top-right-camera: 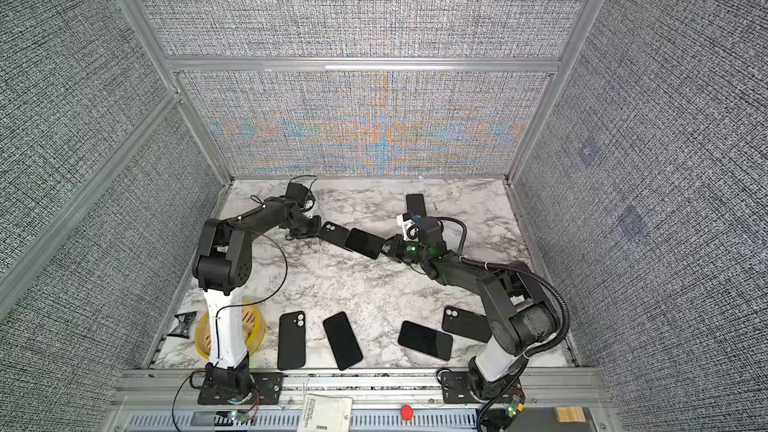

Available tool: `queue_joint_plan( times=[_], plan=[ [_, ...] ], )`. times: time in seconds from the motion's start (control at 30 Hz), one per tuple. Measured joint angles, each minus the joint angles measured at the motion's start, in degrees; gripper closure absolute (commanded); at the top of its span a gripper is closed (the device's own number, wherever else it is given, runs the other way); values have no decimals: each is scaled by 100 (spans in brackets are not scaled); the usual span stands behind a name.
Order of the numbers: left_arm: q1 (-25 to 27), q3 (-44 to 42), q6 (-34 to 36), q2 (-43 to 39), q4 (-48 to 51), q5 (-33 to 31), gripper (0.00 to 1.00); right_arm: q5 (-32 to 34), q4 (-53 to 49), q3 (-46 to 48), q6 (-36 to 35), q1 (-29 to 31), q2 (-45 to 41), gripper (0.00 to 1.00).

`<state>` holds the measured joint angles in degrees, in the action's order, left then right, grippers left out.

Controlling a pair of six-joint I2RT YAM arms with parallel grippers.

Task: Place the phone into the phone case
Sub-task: 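Carry the black case with the left gripper toward the phone in the right gripper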

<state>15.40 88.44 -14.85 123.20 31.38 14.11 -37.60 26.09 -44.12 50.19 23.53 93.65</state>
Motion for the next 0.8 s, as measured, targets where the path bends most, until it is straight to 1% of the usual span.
queue_joint_plan(
  times=[0.13,0.27,0.33,0.47,0.57,0.67,0.8],
  plan=[
    [138,-431,-238,-260,-170,31,82,-35,-9,-7,-46,-20,11,100],
    [166,-776,-487,-520,-269,101,78,-66,-164,-17,-131,-26,-37,100],
    [164,-710,-507,-553,-258,107,73,-94,-282,-52,-205,-28,-59,100],
    [160,-367,-461,-450,-254,111,67,-227,-542,-243,-348,-39,-17,100],
    [153,-203,-396,-319,-267,190,61,-442,-820,-527,-466,-61,120,100],
    [149,-68,-376,-162,-284,278,60,-623,-1062,-734,-570,-92,192,100],
    [149,203,-334,87,-229,232,60,-750,-1432,-920,-750,-227,195,100]
  ],
)
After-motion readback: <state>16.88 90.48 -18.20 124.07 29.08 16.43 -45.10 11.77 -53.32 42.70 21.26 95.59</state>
